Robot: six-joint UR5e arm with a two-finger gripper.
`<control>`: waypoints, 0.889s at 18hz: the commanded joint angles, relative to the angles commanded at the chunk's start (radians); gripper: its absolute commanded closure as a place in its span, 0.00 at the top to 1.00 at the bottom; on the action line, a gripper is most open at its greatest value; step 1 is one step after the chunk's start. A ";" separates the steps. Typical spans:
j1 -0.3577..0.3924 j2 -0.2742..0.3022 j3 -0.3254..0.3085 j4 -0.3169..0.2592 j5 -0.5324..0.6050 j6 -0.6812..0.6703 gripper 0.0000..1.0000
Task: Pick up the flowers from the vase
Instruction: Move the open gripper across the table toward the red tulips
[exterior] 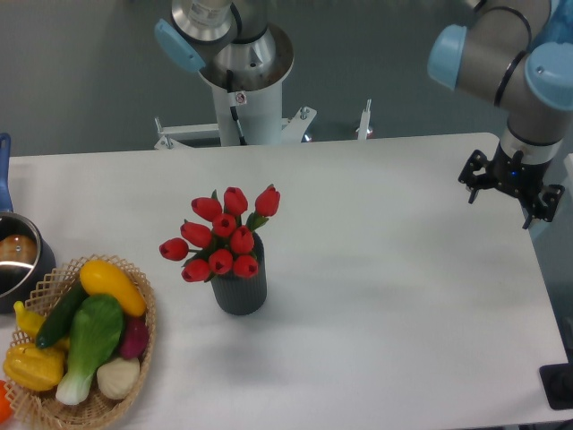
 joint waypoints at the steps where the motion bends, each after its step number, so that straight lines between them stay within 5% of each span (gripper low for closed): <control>1: -0.002 -0.002 -0.008 0.000 0.003 -0.002 1.00; 5: -0.014 -0.023 -0.020 0.005 0.025 -0.011 1.00; 8: -0.003 -0.008 -0.102 0.050 0.014 -0.075 1.00; 13: -0.043 0.034 -0.192 0.078 0.015 -0.100 1.00; 16: -0.077 0.106 -0.276 0.075 0.026 -0.100 1.00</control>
